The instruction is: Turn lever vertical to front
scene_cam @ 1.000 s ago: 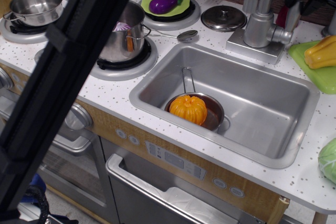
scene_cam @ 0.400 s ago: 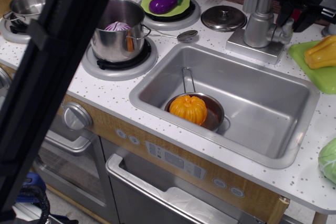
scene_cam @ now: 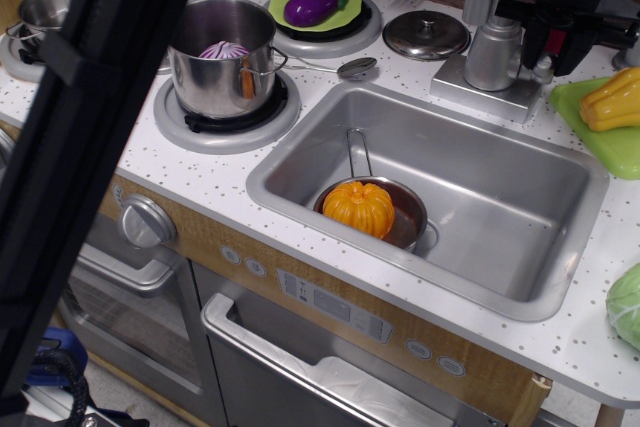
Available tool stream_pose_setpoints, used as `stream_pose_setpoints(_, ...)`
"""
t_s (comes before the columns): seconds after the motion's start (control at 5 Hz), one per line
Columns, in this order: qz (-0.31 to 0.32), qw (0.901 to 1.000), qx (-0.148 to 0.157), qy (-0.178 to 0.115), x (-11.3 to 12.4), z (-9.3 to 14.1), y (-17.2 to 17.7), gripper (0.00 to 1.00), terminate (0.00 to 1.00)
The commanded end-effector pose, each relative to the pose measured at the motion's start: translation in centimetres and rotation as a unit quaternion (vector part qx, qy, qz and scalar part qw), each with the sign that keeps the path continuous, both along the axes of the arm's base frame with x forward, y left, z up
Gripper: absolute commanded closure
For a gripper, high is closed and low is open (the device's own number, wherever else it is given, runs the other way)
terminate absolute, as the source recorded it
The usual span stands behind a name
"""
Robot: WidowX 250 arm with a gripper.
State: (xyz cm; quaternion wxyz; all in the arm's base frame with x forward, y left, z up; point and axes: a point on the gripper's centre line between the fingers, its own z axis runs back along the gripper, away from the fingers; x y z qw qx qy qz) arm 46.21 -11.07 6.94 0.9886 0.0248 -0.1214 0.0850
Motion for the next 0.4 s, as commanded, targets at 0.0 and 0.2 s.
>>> stream_pose_setpoints(0.0, -0.005, 0.9996, -0.026, 0.008, -0.33, 0.83, -0.99, 1.0, 0.0)
stream_pose_setpoints(0.2, -0.004, 0.9996, -0.014, 0.023, -1.03, 0.31, -1.54, 1.0, 1.0)
